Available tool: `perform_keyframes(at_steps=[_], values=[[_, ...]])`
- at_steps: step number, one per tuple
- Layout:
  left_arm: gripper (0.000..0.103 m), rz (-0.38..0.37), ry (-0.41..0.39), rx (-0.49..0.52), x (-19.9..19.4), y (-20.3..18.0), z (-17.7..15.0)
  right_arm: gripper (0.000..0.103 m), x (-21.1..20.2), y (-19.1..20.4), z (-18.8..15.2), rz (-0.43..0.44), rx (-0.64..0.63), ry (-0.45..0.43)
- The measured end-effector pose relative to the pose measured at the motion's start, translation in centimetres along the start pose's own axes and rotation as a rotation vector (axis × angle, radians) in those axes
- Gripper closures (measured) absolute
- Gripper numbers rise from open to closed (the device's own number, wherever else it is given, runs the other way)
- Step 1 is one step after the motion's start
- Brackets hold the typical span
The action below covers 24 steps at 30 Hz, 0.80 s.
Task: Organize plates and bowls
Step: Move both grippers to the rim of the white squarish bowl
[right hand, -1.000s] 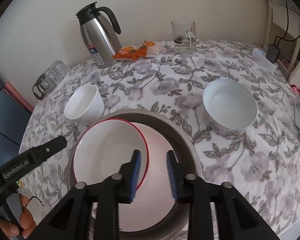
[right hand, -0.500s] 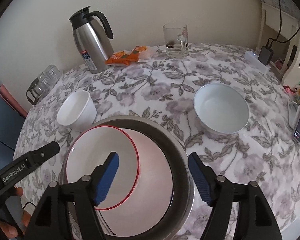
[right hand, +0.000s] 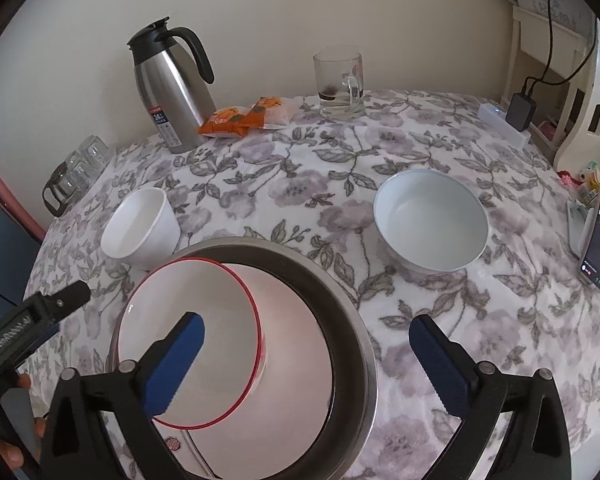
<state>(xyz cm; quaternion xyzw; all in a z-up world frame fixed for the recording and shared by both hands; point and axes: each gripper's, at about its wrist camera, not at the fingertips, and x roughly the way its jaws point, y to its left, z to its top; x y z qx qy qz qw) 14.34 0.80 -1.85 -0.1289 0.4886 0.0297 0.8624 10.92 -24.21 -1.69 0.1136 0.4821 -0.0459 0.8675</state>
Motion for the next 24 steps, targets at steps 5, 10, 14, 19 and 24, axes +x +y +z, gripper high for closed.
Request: perform_keyframes(at_steps=[5, 10, 14, 19, 24], values=[[0.002, 0.007, -0.018, -0.017, -0.1, 0.4, 0.2, 0.0, 0.0, 0.1, 0.0, 0.005, 0.004, 0.004], [0.002, 0.011, -0.025, -0.021, -0.2, 0.4, 0.3, 0.0, 0.0, 0.1, -0.1, 0.006, 0.005, 0.001], [0.002, 0.009, -0.035, -0.034, -0.2, 0.6, 0.4, 0.0, 0.1, 0.1, -0.1, 0.002, 0.006, -0.012], [0.002, 0.036, -0.047, -0.059, -0.3, 1.2, 0.8, 0.0, -0.1, 0.4, -0.1, -0.005, 0.0, -0.036], [0.002, 0.061, -0.093, -0.096, -0.6, 2.3, 1.9, 0.0, -0.7, 0.6, 0.2, 0.0, 0.003, -0.079]])
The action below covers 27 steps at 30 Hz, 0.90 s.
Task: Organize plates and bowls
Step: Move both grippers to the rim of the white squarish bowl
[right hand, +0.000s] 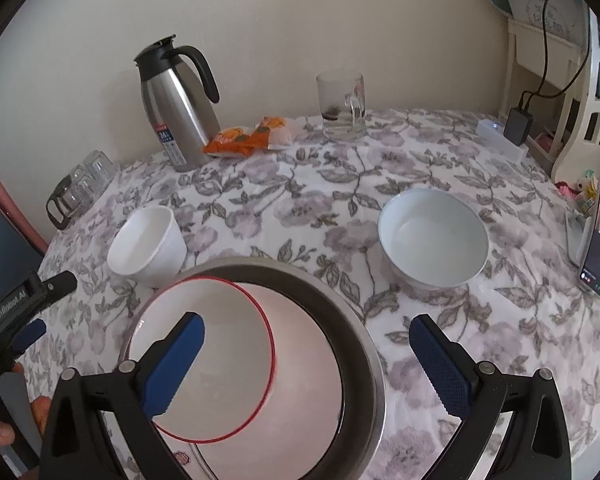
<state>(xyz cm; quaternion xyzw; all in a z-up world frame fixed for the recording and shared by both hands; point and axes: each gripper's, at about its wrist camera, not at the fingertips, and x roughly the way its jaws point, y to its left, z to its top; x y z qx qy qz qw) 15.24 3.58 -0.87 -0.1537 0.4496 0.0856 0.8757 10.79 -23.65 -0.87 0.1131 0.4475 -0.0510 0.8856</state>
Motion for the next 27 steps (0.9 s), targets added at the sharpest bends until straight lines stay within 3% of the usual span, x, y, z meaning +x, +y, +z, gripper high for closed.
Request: perform_keyframes(at_steps=[12, 18, 27], values=[[0.002, -0.051, -0.102, -0.186, 0.1, 4.9, 3.6, 0.0, -2.3, 3.4, 1.4, 0.045, -0.034, -0.136], [0.002, -0.059, -0.062, -0.238, 1.6, 7.0, 4.8, 0.0, -2.1, 6.2, 2.8, 0.112, -0.053, -0.119], [0.002, -0.057, -0.006, -0.254, 3.8, 7.2, 5.7, 0.0, -0.6, 9.6, 5.4, 0.102, -0.075, -0.073]])
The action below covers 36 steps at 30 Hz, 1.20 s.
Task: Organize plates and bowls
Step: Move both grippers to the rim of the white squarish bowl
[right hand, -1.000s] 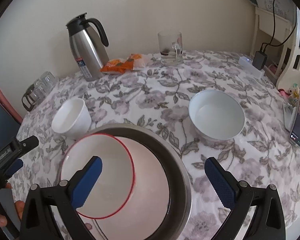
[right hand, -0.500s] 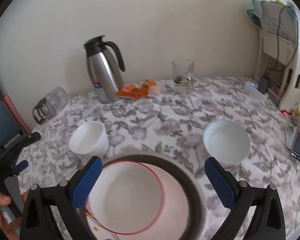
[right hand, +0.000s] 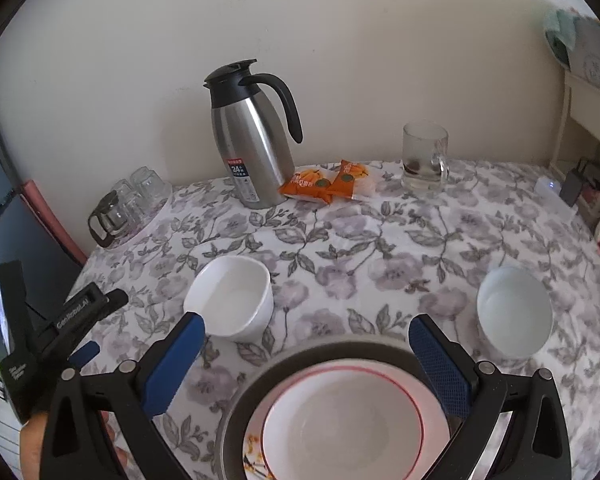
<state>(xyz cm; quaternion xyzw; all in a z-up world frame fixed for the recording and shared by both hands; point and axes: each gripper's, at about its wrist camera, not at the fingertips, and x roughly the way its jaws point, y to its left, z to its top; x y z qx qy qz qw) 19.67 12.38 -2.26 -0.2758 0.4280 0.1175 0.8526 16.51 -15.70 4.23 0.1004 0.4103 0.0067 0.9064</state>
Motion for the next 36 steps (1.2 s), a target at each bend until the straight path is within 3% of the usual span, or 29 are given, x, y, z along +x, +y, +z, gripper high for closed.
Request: perform_keyframes(at_steps=[8, 10, 13, 21, 28, 31, 36], values=[[0.002, -0.017, 0.074, -0.014, 2.6, -0.4, 0.5, 0.004, 2.3, 1.9, 2.4, -0.034, -0.03, 0.056], [0.002, -0.019, 0.115, -0.011, 3.8, -0.3, 0.4, 0.011, 3.3, 2.2, 2.6, -0.048, -0.032, 0.085], [0.002, -0.019, 0.148, 0.003, 5.2, -0.6, 0.1, 0.013, 4.9, 2.4, 2.9, -0.045, -0.016, 0.134], [0.003, -0.06, 0.176, 0.029, 6.9, -1.6, 0.4, 0.025, 8.6, 3.4, 2.9, -0.035, 0.008, 0.229], [0.017, -0.094, 0.221, 0.006, 8.9, -1.4, 0.9, 0.041, 12.0, 4.1, 2.4, -0.04, 0.041, 0.305], [0.029, -0.101, 0.236, 0.002, 9.6, -1.3, 1.0, 0.048, 13.3, 4.2, 2.1, -0.038, 0.053, 0.339], [0.036, -0.124, 0.24, 0.016, 10.3, -1.7, 1.4, 0.06, 15.4, 4.0, 1.6, -0.041, 0.091, 0.384]])
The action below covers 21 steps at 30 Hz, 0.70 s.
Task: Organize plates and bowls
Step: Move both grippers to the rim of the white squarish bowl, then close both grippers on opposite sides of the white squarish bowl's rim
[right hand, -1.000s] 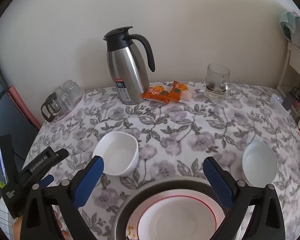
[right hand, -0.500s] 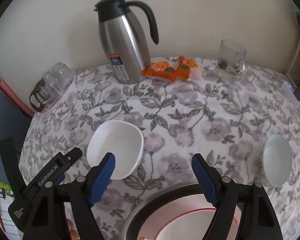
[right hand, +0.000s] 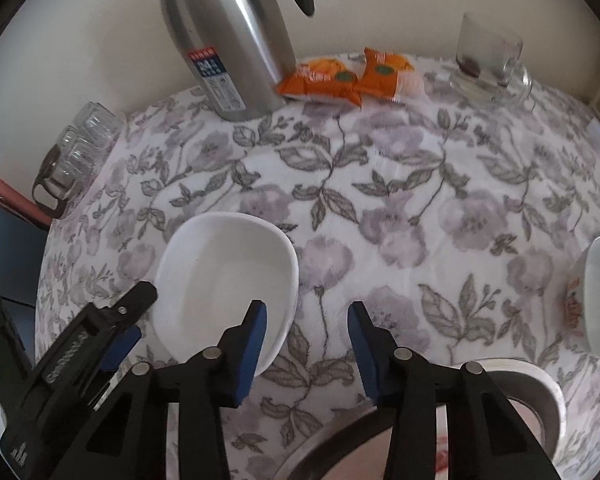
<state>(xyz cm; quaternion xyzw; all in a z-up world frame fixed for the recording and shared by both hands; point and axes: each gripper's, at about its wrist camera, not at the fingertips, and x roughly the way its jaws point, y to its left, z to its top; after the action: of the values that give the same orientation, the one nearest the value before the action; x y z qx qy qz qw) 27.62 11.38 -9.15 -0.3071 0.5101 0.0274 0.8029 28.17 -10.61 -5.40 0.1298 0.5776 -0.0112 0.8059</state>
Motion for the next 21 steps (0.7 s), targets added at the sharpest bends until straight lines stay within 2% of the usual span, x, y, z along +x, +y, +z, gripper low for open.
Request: perform_keyframes(at_steps=[4, 8, 14, 17, 21], values=[[0.046, -0.015, -0.003, 0.04, 0.4, -0.9, 0.2, 0.069, 1.4, 0.2, 0.2, -0.01, -0.006, 0.02], [0.063, -0.028, 0.003, 0.084, 0.9, -2.0, 0.0, 0.072, 2.3, 0.1, 0.4, -0.008, 0.0, 0.032], [0.081, -0.025, 0.03, 0.117, 1.9, -2.8, -0.4, 0.079, 3.2, 0.6, 0.5, -0.017, -0.016, 0.04], [0.087, -0.03, 0.042, 0.118, 2.2, -2.8, -0.5, 0.083, 3.7, 0.8, 0.4, -0.01, -0.024, 0.046], [0.087, -0.061, 0.054, 0.094, 2.3, -2.3, -0.5, 0.089, 3.9, 1.1, 0.2, 0.01, -0.033, 0.05]])
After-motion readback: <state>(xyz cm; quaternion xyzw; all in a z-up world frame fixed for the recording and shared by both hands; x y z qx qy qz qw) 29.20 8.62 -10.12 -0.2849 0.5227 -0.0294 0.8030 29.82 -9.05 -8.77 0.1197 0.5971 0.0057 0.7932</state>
